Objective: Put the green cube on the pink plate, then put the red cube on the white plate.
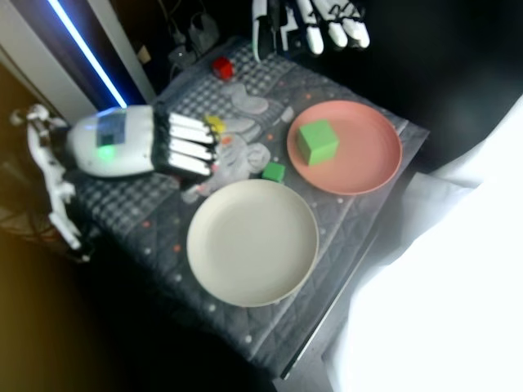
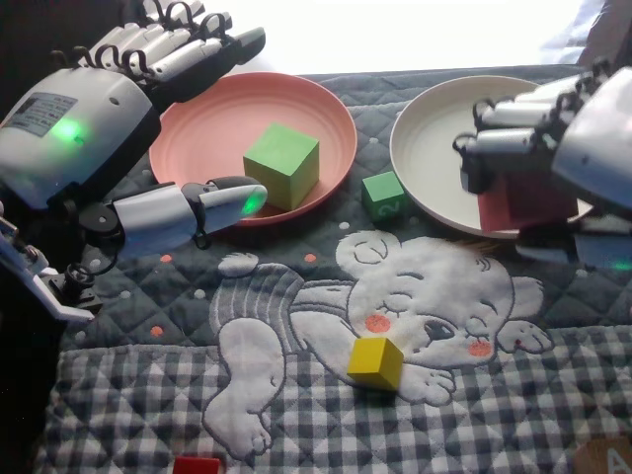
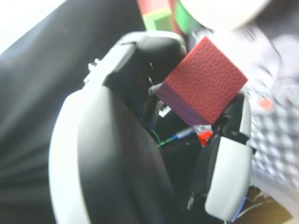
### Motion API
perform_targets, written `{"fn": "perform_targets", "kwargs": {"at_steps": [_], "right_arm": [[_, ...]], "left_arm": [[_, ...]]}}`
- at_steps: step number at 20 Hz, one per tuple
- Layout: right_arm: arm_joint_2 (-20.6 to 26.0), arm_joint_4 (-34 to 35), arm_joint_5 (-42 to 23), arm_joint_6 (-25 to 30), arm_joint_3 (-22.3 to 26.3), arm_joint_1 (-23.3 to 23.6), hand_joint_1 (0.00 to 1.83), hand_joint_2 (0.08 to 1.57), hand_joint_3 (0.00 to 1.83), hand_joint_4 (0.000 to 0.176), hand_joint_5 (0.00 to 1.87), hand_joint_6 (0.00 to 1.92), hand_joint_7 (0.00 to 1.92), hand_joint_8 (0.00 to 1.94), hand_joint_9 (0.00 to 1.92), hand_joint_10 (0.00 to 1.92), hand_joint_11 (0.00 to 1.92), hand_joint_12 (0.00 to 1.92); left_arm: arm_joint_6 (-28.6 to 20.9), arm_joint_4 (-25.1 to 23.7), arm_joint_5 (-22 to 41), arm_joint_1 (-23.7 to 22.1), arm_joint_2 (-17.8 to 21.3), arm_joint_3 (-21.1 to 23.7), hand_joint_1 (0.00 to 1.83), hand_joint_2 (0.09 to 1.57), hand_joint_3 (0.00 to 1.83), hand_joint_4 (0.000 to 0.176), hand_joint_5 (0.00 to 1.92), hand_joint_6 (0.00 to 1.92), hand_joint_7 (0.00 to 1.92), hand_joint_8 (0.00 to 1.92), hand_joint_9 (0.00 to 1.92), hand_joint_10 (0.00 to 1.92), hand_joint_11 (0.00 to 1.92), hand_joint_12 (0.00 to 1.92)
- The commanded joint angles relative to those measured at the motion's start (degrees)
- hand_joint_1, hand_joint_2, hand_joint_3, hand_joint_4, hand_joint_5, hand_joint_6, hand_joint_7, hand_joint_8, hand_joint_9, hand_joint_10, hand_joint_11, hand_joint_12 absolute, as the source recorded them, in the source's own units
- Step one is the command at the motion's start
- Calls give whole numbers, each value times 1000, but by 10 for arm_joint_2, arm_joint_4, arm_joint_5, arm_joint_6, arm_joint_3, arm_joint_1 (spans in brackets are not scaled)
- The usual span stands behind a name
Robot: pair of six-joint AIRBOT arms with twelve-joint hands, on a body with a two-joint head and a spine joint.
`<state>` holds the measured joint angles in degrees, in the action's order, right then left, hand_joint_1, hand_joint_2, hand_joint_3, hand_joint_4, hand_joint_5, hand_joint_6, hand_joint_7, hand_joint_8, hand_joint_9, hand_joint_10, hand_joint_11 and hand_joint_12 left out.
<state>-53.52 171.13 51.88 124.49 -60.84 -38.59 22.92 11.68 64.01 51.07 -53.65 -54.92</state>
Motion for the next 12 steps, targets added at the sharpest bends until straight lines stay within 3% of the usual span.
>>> {"fn": "perform_targets", "kwargs": {"at_steps": [1,2,4,5,6,8,10,12], "right_arm": [[-2,13,49,-2,-9,12,1299,1320,5,0,716,1480,484,1570,503,1779,589,1918],[-6,13,40,-2,-18,19,1306,1310,0,0,724,1441,511,1575,530,1758,598,1920],[-23,13,22,-2,-51,37,1339,1252,0,0,742,1290,725,1448,644,1629,589,1901],[-28,13,3,-2,-59,47,1349,1240,0,0,778,1147,773,1445,673,1661,629,1917],[-40,13,-9,-2,-75,55,1342,1244,0,0,756,1225,750,1426,653,1654,644,1910],[-60,13,-46,-2,-105,73,1344,1224,0,0,786,1240,774,1350,671,1581,626,1849],[-73,13,-74,-2,-124,87,1342,1224,0,0,773,1323,759,1325,679,1536,568,1703],[-84,13,-96,-2,-139,96,1347,1215,0,0,767,1253,790,1303,714,1555,630,1731]], "left_arm": [[-1,-11,82,-3,2,3,576,1115,0,64,250,0,161,5,72,9,0,272],[-1,-13,85,-4,2,4,556,1110,0,78,250,0,156,2,72,6,0,346],[-1,-18,93,-6,2,5,534,1103,0,77,261,3,164,1,83,5,0,437],[-1,-19,95,-7,2,6,528,1096,0,85,264,3,165,1,87,6,0,447],[-1,-21,100,-6,2,6,524,1089,0,88,263,3,163,0,88,6,0,449],[-1,-24,103,-6,2,6,536,1097,0,71,251,0,150,0,94,5,0,475],[-1,-26,106,-7,2,6,551,1099,0,70,246,1,143,2,97,2,0,502],[-1,-27,106,-7,2,7,543,1104,2,68,261,5,139,0,91,0,0,493]]}}
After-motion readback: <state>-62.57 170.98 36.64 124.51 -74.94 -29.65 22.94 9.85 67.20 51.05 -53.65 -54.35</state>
